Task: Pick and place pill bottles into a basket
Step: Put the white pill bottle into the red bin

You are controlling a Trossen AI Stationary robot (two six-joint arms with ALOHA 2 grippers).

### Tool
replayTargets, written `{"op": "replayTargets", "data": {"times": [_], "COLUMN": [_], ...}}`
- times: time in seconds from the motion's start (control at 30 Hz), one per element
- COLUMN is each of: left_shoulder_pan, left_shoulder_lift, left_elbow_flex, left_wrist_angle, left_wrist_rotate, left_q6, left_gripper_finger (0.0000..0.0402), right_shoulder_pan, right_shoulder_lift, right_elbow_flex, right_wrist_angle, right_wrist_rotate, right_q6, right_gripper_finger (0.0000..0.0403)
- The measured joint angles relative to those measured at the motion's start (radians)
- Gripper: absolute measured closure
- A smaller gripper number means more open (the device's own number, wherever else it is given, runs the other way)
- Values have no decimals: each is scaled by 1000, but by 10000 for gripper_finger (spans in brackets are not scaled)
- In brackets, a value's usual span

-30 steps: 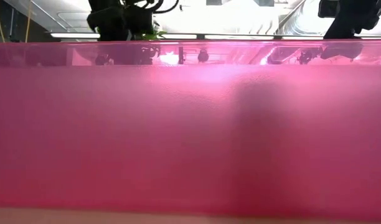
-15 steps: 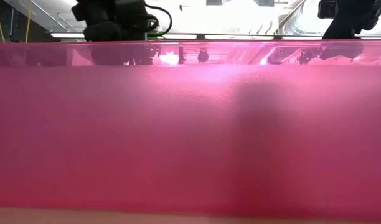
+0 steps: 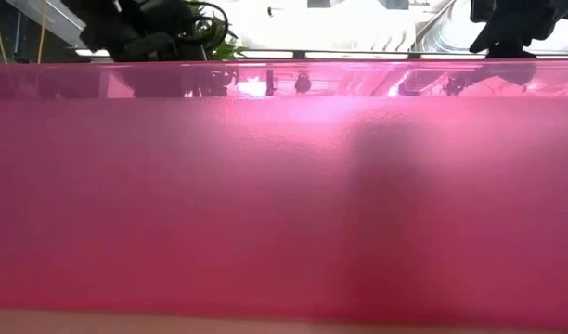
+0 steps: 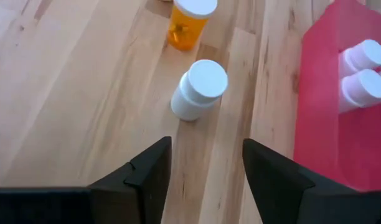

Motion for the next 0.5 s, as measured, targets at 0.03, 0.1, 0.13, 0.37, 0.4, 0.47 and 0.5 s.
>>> {"op": "replayTargets", "data": {"times": [0.03,0.1,0.13,0.37,0.4,0.47,0.5], "left_shoulder_pan": [0,0,0,0,0,0,0], "left_shoulder_lift": [0,0,0,4,5,6,6], "left_elbow_flex": [-18,-49,-61,-80,-80,-81,-81], "left_wrist_angle": [32,99,129,206,206,206,208], "left_wrist_rotate": [4,25,28,8,-2,-23,-29], "left_q6": [-10,-25,-32,26,38,52,65], "left_gripper_finger": [173,174,174,159,154,144,138], "right_shoulder_pan": [0,0,0,0,0,0,0], "right_shoulder_lift": [0,0,0,1,1,1,1], "right_elbow_flex": [0,0,0,0,0,0,0], "right_wrist_angle": [2,0,0,0,0,0,0], "right_wrist_rotate": [0,0,0,0,0,1,1], "right_q6": [4,14,15,30,33,37,38], "right_gripper_finger": [171,171,171,171,171,171,171]}}
